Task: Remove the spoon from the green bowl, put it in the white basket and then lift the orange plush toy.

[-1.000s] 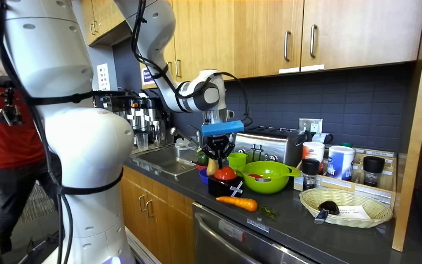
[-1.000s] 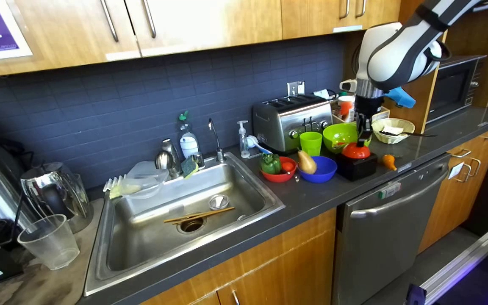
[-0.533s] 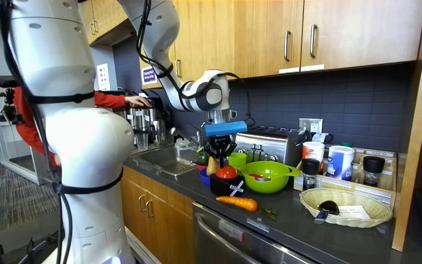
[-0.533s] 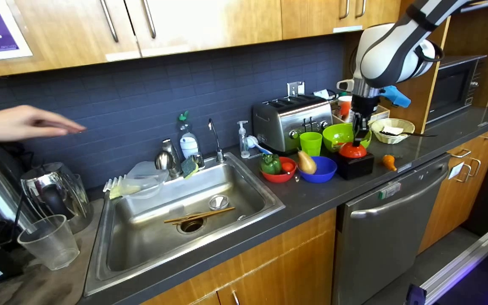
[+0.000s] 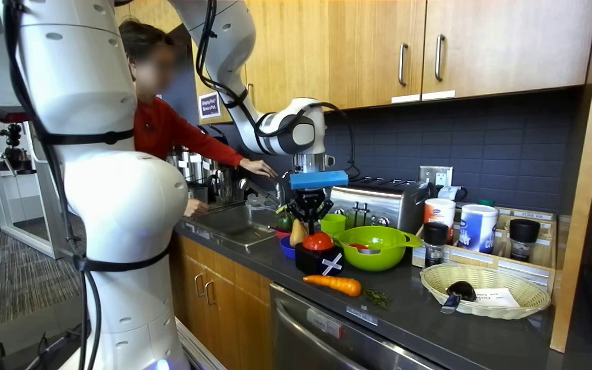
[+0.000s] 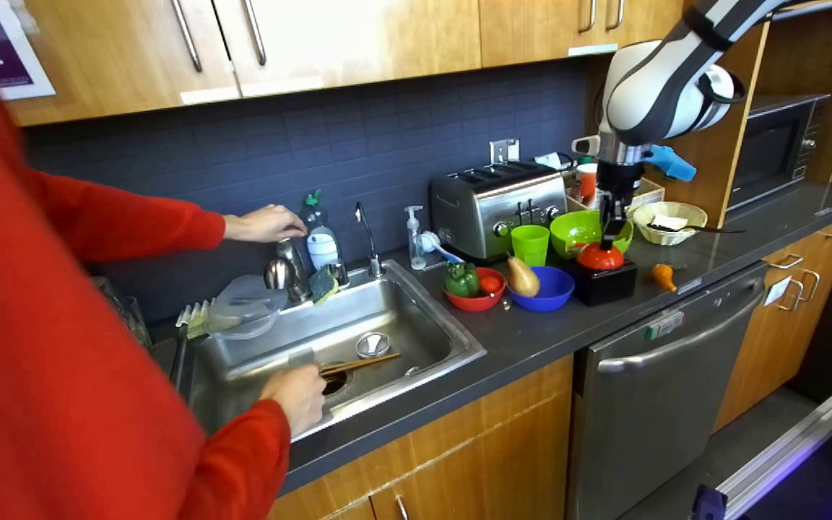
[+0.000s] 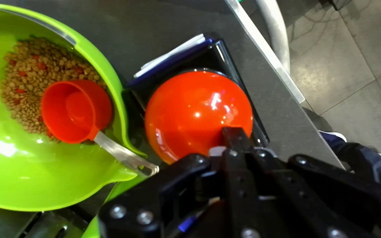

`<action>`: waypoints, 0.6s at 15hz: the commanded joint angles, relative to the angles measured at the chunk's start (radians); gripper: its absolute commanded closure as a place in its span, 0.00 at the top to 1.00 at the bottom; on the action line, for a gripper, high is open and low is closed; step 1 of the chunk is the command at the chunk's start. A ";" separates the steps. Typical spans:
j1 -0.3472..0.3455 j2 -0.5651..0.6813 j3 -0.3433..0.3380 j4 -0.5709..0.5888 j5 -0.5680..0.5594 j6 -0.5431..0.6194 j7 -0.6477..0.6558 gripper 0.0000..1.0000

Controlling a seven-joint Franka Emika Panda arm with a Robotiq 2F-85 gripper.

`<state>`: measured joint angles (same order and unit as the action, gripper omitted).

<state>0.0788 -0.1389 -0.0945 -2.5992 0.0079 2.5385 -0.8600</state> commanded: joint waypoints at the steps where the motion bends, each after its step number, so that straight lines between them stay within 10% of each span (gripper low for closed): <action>1: -0.013 0.062 0.005 0.019 0.026 -0.002 -0.031 0.00; 9: -0.039 -0.016 0.019 -0.006 -0.053 -0.004 0.045 0.00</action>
<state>0.0660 -0.1375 -0.0902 -2.5898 -0.0035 2.5280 -0.8482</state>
